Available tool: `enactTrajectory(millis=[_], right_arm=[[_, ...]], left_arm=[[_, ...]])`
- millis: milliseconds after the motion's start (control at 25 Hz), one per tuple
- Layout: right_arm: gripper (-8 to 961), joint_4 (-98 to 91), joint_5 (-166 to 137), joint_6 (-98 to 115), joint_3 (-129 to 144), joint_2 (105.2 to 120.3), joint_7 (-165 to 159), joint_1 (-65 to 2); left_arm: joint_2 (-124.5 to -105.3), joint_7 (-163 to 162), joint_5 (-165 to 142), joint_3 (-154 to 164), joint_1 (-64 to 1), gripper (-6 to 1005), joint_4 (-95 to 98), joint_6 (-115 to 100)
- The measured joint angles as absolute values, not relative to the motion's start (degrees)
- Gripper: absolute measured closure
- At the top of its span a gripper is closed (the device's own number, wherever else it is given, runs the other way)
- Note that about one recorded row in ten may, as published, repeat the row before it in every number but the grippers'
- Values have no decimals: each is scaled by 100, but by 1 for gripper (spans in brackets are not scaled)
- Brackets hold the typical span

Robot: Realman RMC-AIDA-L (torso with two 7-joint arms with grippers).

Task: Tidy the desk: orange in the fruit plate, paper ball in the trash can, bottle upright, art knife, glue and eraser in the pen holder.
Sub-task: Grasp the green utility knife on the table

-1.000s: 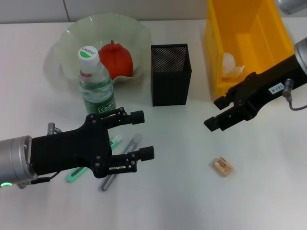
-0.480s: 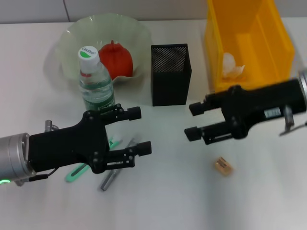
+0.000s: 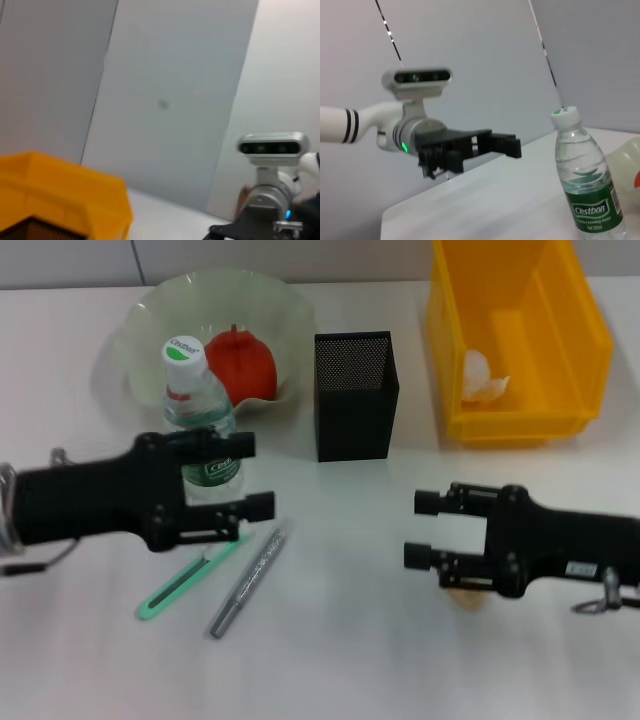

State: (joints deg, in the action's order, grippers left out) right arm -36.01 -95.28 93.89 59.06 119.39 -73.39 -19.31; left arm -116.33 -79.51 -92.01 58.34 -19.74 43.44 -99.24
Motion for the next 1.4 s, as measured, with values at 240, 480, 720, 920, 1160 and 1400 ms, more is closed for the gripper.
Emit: enactTrajectory(millis=[240, 480, 720, 920, 1160, 1400], right_arm=[[253, -2584, -9502, 9118, 5655, 11946, -6576, -2142], [253, -2283, -9487, 8861, 5651, 11956, -6541, -2342], [253, -2228, -9483, 8702, 5651, 11951, -6528, -2413], [253, -2216, -9472, 8555, 5651, 11952, -6517, -2417], [253, -2083, -9352, 8497, 5652, 11956, -6356, -2423], [253, -2062, -9229, 8480, 5644, 11955, -6293, -2426]], left_arm=[[-11680, -10077, -10499, 5806, -1992, 216, 5904, -9813], [-11845, -12062, -12312, 5948, -2427, 216, 6746, -9696], [-11852, -13153, -13595, 6348, -2976, 216, 6910, -9625], [-11869, -13859, -14318, 7218, -3202, 217, 7199, -9435], [-11881, -14020, -14463, 7614, -3274, 216, 7221, -9295], [-11911, -14106, -14438, 7910, -3325, 216, 7094, -8857]])
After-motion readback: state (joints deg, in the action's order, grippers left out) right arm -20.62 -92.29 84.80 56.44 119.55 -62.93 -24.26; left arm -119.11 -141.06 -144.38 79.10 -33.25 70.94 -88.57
